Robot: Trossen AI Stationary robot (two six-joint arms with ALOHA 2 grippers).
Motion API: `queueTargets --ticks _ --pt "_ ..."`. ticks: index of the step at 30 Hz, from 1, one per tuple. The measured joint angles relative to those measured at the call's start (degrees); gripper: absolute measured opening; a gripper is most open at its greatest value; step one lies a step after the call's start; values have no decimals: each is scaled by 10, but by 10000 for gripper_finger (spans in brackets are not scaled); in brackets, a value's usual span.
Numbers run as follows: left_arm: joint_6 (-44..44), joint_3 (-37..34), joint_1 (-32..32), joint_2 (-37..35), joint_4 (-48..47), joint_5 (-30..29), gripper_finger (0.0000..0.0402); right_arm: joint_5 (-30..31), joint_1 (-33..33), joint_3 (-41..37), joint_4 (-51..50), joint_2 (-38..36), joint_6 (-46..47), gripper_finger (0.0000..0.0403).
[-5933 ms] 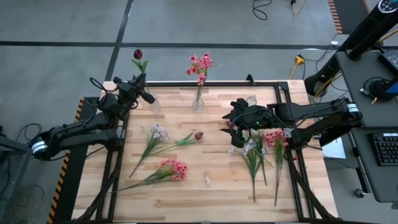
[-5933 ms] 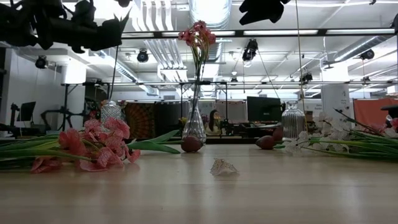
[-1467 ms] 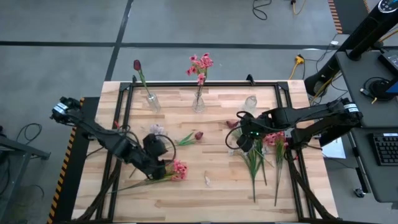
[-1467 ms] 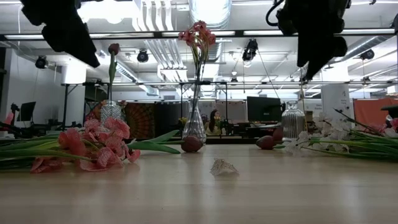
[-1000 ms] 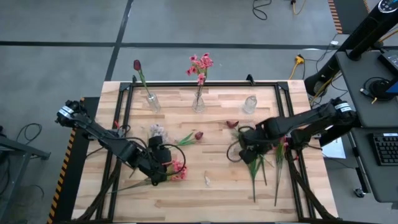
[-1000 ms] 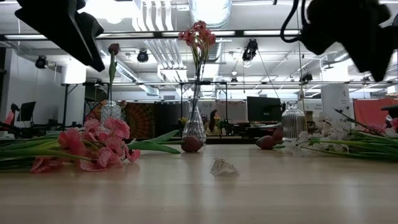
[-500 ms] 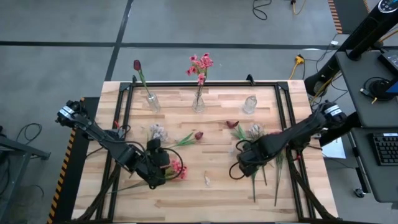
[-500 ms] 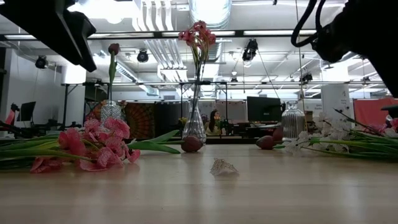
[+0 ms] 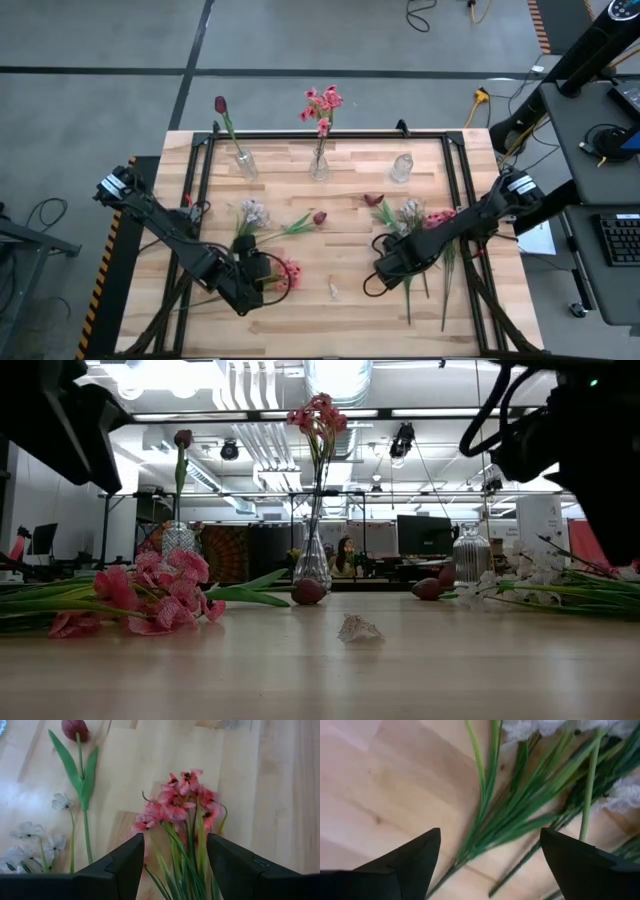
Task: Sort flowers into vase by color
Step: Put the right white flowers into the right transparent vase
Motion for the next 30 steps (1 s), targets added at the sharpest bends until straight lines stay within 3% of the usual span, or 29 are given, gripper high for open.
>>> queueTargets --ticks 17,30 --pt "7 0 -3 -8 -5 -1 198 18 0 -1 15 78 -16 306" --pt "29 1 -1 -13 -9 -28 198 13 -8 -2 41 74 -35 171"
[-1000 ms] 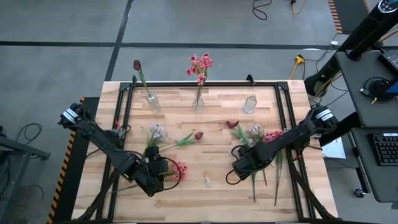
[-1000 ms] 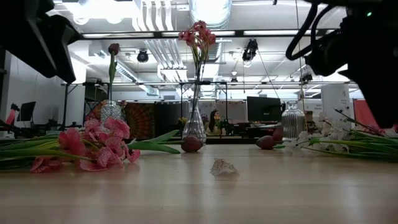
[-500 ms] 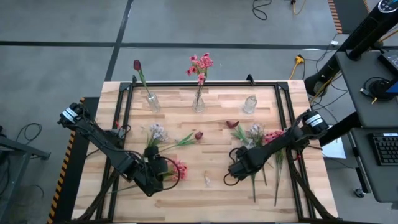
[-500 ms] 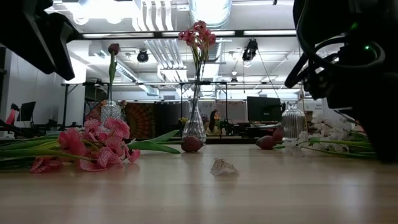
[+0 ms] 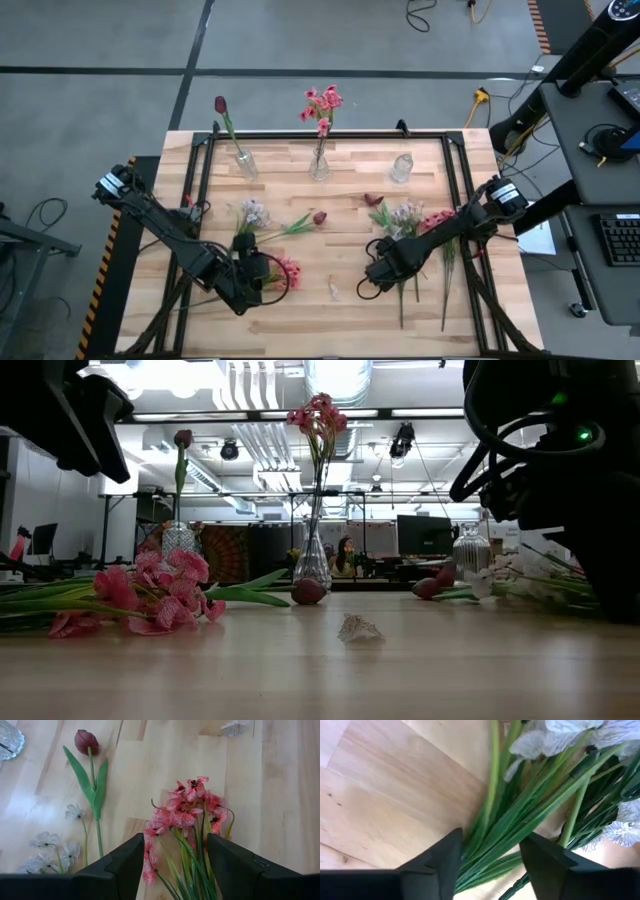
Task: Sort flowers into vase by color
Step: Put the right white flowers into the right transparent vase
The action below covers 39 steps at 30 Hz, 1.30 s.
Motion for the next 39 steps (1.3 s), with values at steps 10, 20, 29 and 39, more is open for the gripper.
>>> queueTargets --ticks 10,20,29,39 --pt "2 0 0 -4 -2 -5 198 -36 -15 0 -6 -8 -41 71" --pt "2 0 0 -4 -6 -18 198 -46 -18 0 -54 -89 -38 21" --pt "-1 0 0 -4 -6 -18 198 -28 -17 0 -56 -182 -18 18" --pt "-2 0 0 -4 -6 -18 198 107 -14 0 -67 -284 11 18"
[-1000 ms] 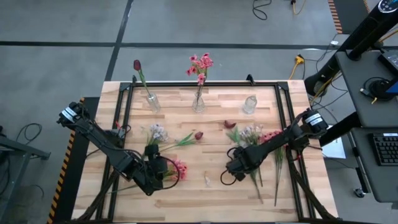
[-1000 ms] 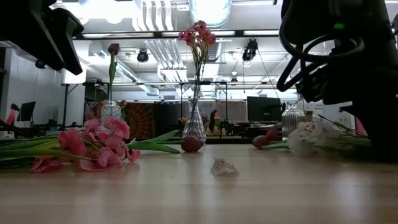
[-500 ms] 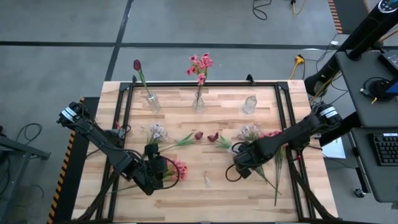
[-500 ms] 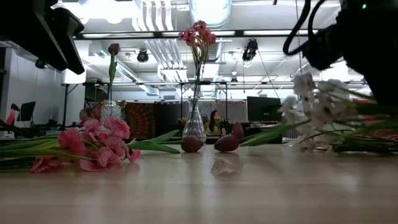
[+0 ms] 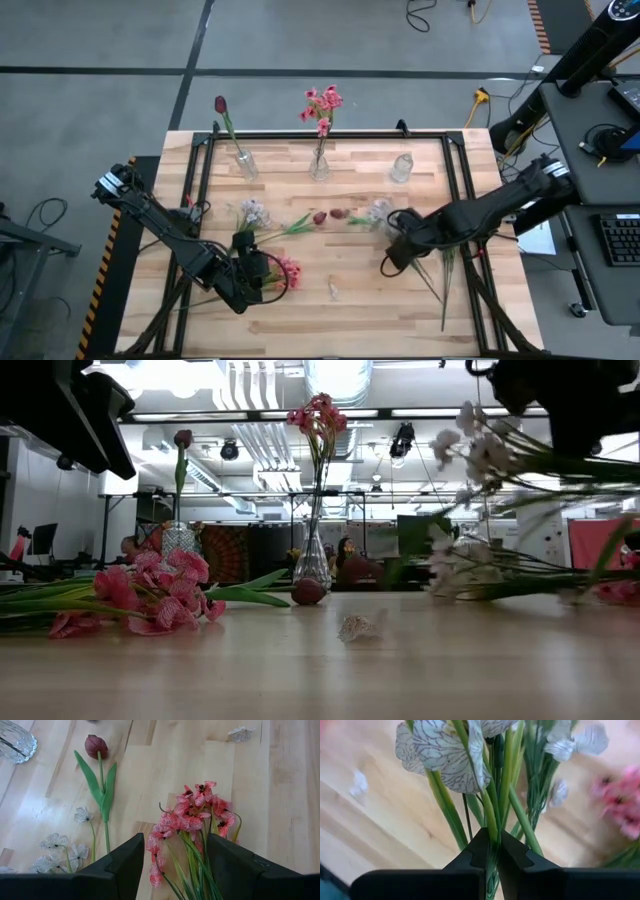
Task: Sort flowers into vase by color
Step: Put the right white flowers into the right transparent vase
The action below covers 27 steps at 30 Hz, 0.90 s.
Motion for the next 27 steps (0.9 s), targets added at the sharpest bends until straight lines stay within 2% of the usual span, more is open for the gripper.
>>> queueTargets --ticks 3,9,13,15,20,25,27 --pt "0 0 0 0 0 0 198 38 4 0 0 -16 0 18" --pt "0 0 0 0 1 0 198 33 7 0 -15 -30 6 18" --pt "15 0 0 0 16 -1 198 71 20 0 -7 -30 -20 18" --pt "33 0 0 0 35 -1 198 106 29 0 -7 -30 -25 18" --pt "98 0 0 0 92 -7 198 137 44 0 -14 -31 -39 18" --pt "201 0 3 0 195 -75 198 182 63 0 -12 -41 -50 18" --pt "235 0 9 0 232 -86 198 203 74 0 -9 -47 -57 18"
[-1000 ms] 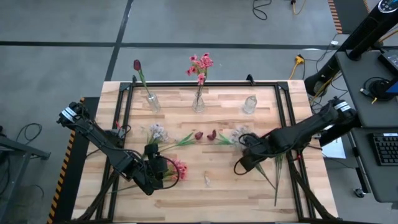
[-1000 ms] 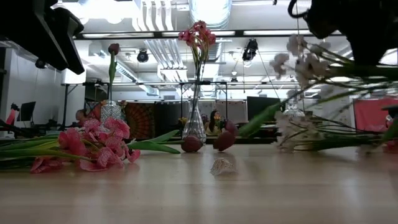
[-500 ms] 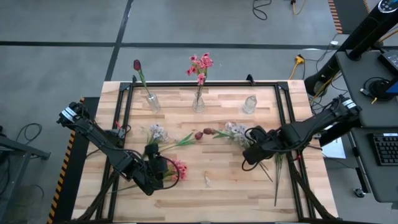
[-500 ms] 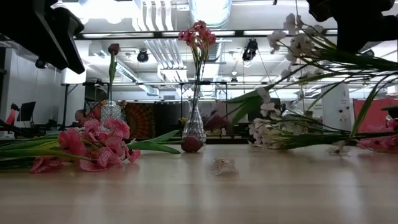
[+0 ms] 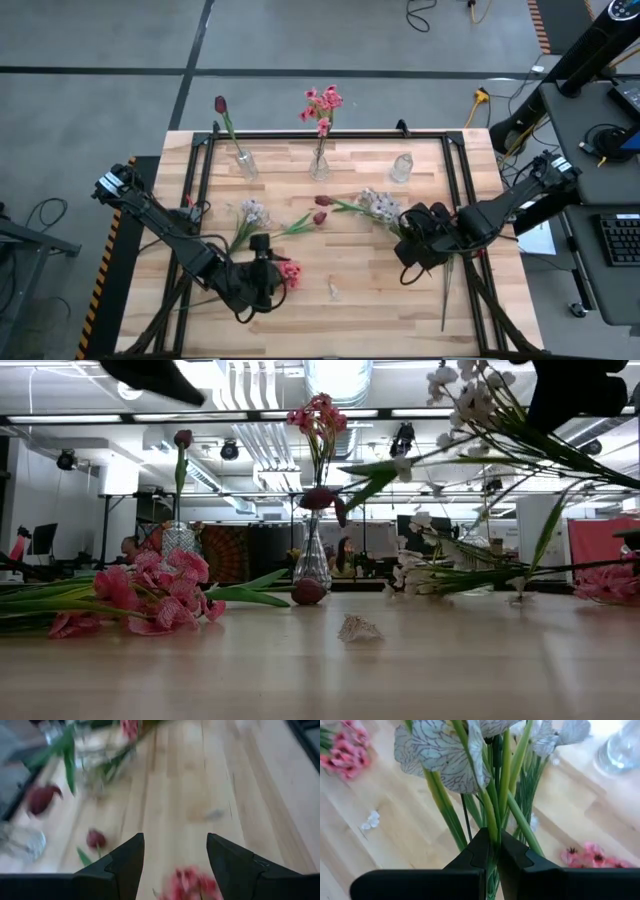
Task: Sort flowers into vase by color
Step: Put the right white flowers into the right transparent vase
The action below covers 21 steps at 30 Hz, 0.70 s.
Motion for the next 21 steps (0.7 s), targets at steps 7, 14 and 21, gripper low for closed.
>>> queueTargets --ticks 7,14,21 --pt "52 0 16 2 71 -18 198 78 33 1 1 -42 -13 18" --pt "58 0 28 15 83 -30 198 129 55 1 1 -78 -9 18" --pt "58 0 30 23 84 -30 198 130 55 1 6 -89 -15 18"
